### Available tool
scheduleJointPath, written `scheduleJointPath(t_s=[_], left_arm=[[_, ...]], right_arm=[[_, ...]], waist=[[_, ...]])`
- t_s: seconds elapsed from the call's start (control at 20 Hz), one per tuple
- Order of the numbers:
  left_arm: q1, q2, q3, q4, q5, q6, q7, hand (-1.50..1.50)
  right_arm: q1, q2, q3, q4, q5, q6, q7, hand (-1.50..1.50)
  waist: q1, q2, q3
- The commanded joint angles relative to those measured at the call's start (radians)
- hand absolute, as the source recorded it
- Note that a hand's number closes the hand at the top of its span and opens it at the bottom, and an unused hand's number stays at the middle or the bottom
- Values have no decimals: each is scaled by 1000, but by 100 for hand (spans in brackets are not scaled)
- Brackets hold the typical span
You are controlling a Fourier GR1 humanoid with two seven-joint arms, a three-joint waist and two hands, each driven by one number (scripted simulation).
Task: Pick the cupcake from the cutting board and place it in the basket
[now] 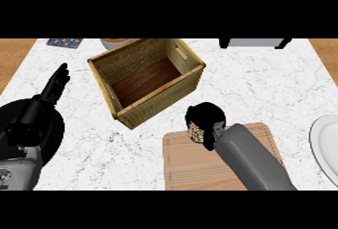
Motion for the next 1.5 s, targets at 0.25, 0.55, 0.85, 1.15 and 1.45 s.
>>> scheduleJointPath(t_s=[0.25,0.55,0.85,1.15,1.45], left_arm=[[3,13,44,12,0,8,17,0],[69,22,81,25,2,25,14,0],[61,39,78,22,12,-6,15,0],[59,19,54,17,20,-20,5,0],[-17,21,41,7,28,-38,39,0]], right_arm=[[110,41,-175,-47,59,-130,365,150],[195,27,-361,-177,136,-332,774,150],[182,87,-303,-510,327,-440,1031,150],[17,118,-252,-841,456,-494,1087,150],[-258,119,-180,-994,517,-237,1217,150]], waist=[[-69,-7,3],[-140,-33,-2],[-113,-33,-1],[-59,-19,1],[-15,-3,1]])
